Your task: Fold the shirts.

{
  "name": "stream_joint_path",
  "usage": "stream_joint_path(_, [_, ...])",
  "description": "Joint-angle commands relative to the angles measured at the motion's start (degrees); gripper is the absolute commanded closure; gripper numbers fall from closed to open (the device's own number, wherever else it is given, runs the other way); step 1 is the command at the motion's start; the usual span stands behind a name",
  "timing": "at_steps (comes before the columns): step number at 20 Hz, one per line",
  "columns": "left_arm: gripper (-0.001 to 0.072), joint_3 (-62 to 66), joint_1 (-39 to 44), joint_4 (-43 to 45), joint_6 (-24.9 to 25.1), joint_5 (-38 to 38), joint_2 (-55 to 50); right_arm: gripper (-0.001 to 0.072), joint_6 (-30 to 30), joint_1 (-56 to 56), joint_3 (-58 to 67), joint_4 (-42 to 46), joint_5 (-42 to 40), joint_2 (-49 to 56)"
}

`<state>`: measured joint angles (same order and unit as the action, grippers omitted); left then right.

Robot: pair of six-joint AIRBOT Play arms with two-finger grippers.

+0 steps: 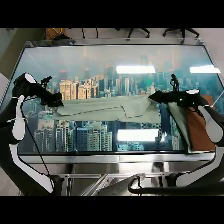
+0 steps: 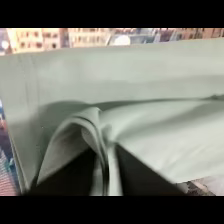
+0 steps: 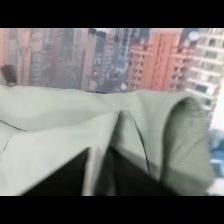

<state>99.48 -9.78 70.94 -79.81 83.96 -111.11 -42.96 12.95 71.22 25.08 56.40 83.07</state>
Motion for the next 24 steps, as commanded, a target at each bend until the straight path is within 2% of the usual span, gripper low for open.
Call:
stream_joint_path(1, [0.0011, 7.5, 0.1, 0.0, -1.1, 7.8, -3.5, 0.0318, -1.8, 1.8, 1.0, 9.3, 1.2, -2.4])
stream_joint_path(2, [0.0012, 8.7, 0.0, 0.0, -1.3, 8.8, -3.3, 0.0253, -4.1, 2.6, 1.0, 13.3, 2.1, -3.7])
stream_joint_path(3, [0.0012, 9.8, -0.2, 0.1, -1.7, 9.7, -3.2, 0.0070, -6.6, 3.4, 1.0, 16.2, 2.8, -4.4])
stream_joint_path(4, [0.0012, 11.1, -0.6, 0.1, -2.5, 10.8, -3.2, 0.0008, -8.8, 4.2, 0.9, 17.9, 4.1, -4.7])
stream_joint_path(7, [0.0013, 12.8, -2.5, -0.1, -5.5, 12.9, -3.2, 0.0008, -10.5, 5.2, 0.9, 17.8, 9.0, -3.3])
stream_joint_path(11, [0.0012, 12.8, -3.2, -0.7, -6.3, 15.6, -2.7, 0.0008, -10.2, 4.1, 0.9, 12.9, 9.9, 0.1])
stream_joint_path(17, [0.0014, 12.8, 1.1, -0.7, -5.7, 11.3, 1.0, 0.0014, -7.9, 0.9, 0.9, 6.5, 10.3, 3.7])
stream_joint_path(18, [0.0026, 12.8, 2.2, -0.7, -5.7, 10.1, 1.6, 0.0121, -7.9, 0.4, 0.9, 6.6, 10.0, 3.7])
stream_joint_path(19, [0.0166, 12.8, 3.3, -0.7, -5.7, 9.6, 2.0, 0.0433, -7.8, 0.1, 0.9, 6.6, 10.1, 3.7])
stream_joint_path(20, [0.0345, 12.8, 4.6, -0.7, -5.7, 9.2, 2.2, 0.0623, -7.8, 0.0, 1.0, 6.5, 10.3, 3.7])
stream_joint_path(21, [0.0489, 12.8, 5.9, -0.7, -5.7, 8.9, 2.3, 0.0685, -7.8, 0.1, 1.0, 6.1, 11.1, 3.4])
stream_joint_path(23, [0.0697, 12.8, 9.7, -0.7, -5.7, 7.5, 2.3, 0.0697, -7.9, 0.2, 1.1, 6.2, 11.6, 1.6])
stream_joint_path(24, [0.0692, 12.8, 12.1, -0.7, -5.7, 5.7, 2.3, 0.0697, -8.0, 0.2, 1.4, 6.2, 11.6, 0.3])
